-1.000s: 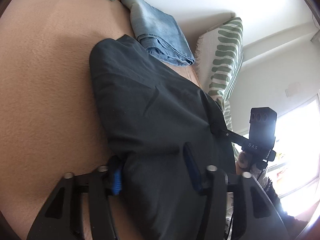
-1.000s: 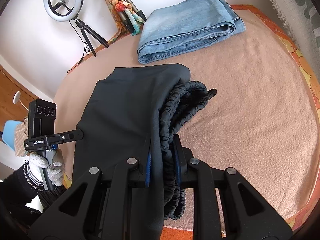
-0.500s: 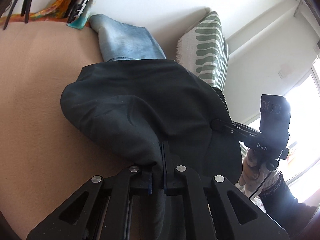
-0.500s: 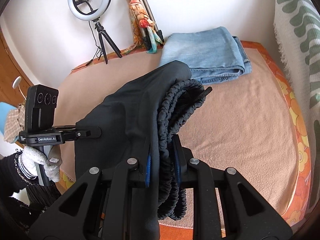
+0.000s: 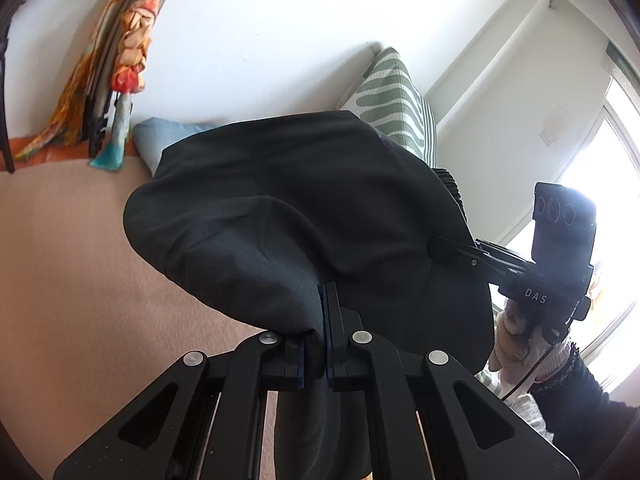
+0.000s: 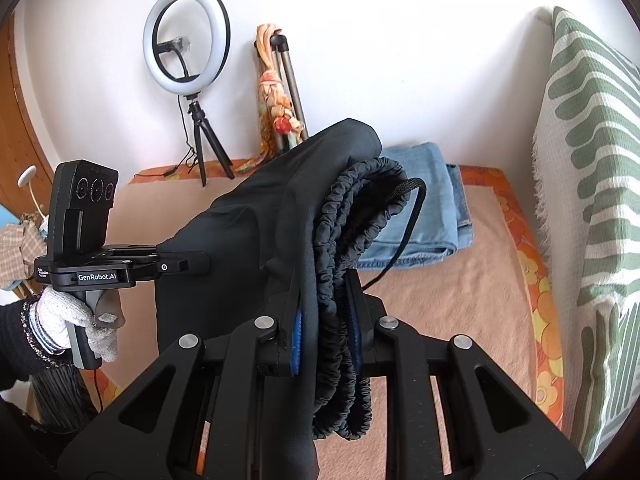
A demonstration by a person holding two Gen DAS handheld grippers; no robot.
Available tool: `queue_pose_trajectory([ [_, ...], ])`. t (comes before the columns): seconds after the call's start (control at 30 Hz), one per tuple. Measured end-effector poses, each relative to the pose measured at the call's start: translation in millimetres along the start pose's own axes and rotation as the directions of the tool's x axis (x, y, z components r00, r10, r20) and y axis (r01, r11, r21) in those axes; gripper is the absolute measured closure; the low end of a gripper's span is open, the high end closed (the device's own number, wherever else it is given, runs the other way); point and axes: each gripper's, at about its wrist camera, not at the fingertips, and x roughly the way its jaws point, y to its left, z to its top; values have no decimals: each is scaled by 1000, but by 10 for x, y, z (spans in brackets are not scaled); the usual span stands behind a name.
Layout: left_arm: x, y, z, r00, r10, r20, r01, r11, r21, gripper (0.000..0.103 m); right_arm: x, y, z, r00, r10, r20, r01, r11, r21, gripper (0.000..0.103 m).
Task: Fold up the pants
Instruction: 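Lift the pants bundle with the right gripper and carry it onto the folded jeans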
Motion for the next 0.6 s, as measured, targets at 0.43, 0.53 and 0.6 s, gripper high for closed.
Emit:
queue_pose_trajectory([
  [0.43, 484, 221, 1078, 995, 75, 63, -82, 988, 130, 98, 591, -673, 797, 995, -53, 80, 52, 999, 15, 84],
  [0.53, 638, 319, 1262, 992, 99, 72, -109, 984, 139, 98, 783, -842, 955, 995, -52, 83, 49, 998, 32, 84],
  [0.6, 731, 389, 1351, 991, 112, 77, -122, 982, 141, 98, 926, -950, 1045, 996, -48, 77, 45, 998, 40, 84],
])
